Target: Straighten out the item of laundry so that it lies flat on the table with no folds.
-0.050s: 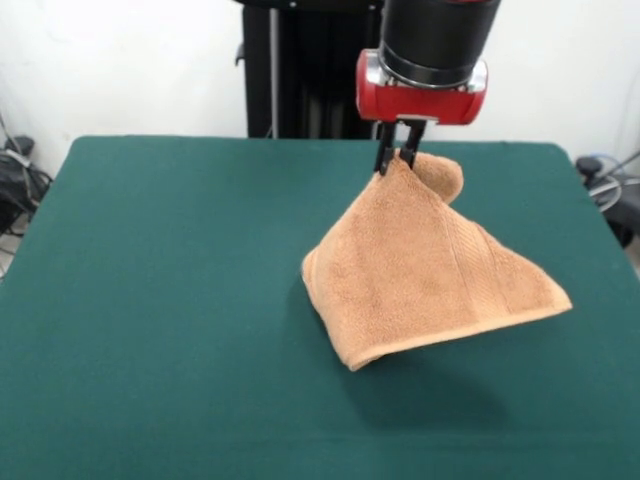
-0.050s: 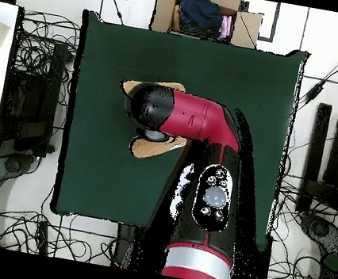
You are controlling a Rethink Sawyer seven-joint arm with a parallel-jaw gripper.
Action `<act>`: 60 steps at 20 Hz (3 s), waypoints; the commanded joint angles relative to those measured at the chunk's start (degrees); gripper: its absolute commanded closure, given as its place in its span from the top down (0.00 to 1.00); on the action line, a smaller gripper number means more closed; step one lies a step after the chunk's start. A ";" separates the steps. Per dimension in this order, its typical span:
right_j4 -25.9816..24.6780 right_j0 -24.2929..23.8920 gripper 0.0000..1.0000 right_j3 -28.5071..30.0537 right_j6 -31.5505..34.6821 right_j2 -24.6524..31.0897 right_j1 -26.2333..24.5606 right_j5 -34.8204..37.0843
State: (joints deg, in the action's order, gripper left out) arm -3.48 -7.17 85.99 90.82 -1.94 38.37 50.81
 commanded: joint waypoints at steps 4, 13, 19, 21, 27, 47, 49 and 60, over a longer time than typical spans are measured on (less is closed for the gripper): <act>-1.19 -0.66 0.00 6.40 -0.06 5.58 1.45 -2.28; -1.53 -1.25 0.00 6.88 -1.06 5.78 1.70 -2.20; -1.88 -1.28 0.00 6.88 -1.43 5.82 2.02 -2.01; -1.85 -1.37 0.00 7.24 -1.48 5.82 2.20 -2.17; -0.72 -2.44 0.00 7.31 -2.59 6.42 4.08 0.35; -2.59 -6.06 0.00 5.64 -4.75 6.41 7.46 4.76; -2.77 -6.93 0.00 5.41 -5.54 6.66 7.38 5.08; -4.14 -10.09 0.00 5.76 -7.55 7.30 7.76 4.90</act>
State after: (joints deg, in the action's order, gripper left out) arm -3.52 -16.28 87.89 90.82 0.27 44.78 52.51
